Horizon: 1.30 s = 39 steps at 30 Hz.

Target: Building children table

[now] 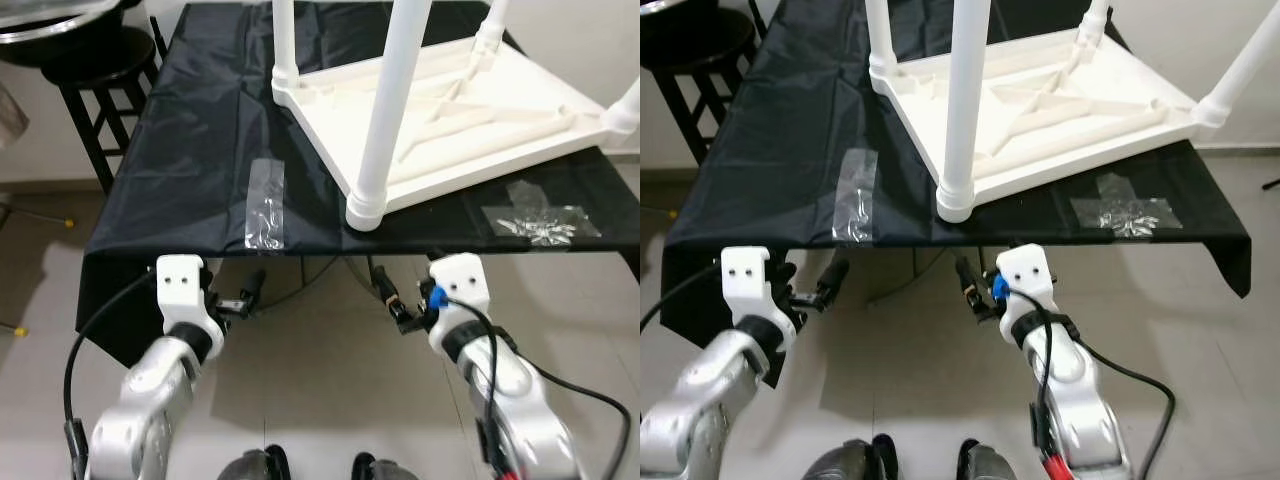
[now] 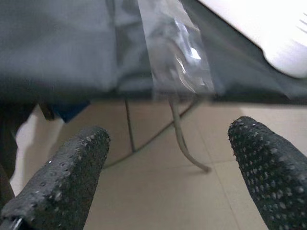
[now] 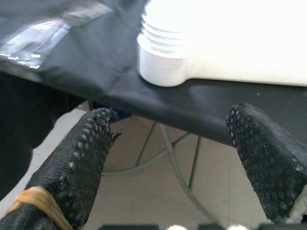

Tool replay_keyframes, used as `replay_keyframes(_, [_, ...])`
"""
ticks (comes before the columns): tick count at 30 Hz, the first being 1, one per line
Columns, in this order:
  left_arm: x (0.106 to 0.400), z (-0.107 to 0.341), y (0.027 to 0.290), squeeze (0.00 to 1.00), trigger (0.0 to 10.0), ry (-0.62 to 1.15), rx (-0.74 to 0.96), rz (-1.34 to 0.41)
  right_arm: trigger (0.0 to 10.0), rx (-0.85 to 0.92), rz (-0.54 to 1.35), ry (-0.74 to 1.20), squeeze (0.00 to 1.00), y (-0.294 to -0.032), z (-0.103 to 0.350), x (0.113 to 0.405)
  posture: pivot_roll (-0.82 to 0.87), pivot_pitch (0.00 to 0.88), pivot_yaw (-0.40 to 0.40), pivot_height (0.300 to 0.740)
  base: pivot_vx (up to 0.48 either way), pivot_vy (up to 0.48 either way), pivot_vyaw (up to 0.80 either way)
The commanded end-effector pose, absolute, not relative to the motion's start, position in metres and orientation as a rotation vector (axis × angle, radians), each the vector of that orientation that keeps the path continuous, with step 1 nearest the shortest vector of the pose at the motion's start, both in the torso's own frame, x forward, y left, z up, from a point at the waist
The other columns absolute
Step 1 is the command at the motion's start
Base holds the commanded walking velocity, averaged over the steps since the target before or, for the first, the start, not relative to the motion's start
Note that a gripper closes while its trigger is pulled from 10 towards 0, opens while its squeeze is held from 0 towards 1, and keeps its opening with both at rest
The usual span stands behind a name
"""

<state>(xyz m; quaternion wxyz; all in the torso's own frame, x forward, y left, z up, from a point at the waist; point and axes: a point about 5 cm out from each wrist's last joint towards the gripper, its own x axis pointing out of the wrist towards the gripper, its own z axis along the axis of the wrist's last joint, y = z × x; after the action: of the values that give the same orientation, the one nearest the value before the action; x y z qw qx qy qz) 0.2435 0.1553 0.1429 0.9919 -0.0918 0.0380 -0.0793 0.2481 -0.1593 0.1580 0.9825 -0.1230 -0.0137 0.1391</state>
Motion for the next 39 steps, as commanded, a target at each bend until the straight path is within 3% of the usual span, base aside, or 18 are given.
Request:
replay_keyframes(1, [0.243,0.14,0.158,0.0,10.0,0.08,-0.164,-0.135,10.0,-0.249,0.293,-0.036,0.0,-0.158,0.156,0.245,-0.05,0.133,-0.038,0.74,0.0,0.0,0.0])
replay_keyframes(8, [0.251,0.134,0.155,0.0,10.0,0.036,-0.138,-0.139,10.0,-0.282,0.223,-0.035,0.0,-0.163,0.148,0.254,-0.05,0.082,-0.035,0.74,0.0,0.0,0.0])
replay_keyframes(13, [0.255,0.133,0.152,0.0,10.0,0.045,-0.126,-0.155,10.0,-0.25,0.224,-0.018,0.0,-0.165,0.146,0.26,-0.04,0.07,-0.016,0.74,0.0,0.48,0.0])
replay_keyframes(21, [0.262,0.137,0.15,0.0,10.0,0.02,-0.093,-0.192,10.0,-0.211,0.238,-0.031,0.0,-0.161,0.144,0.263,-0.05,0.072,0.035,0.74,0.0,0.48,-0.78])
replay_keyframes(33, [0.277,0.152,0.139,0.0,10.0,-0.051,-0.103,-0.267,10.0,-0.178,0.238,-0.08,0.0,-0.16,0.148,0.273,-0.06,0.076,0.056,0.74,0.0,0.0,0.0])
replay_keyframes(39, [0.278,0.15,0.147,0.0,10.0,-0.04,-0.169,-0.219,10.0,-0.181,0.245,-0.093,0.0,-0.16,0.152,0.277,-0.07,0.083,0.053,0.74,0.0,0.0,0.0])
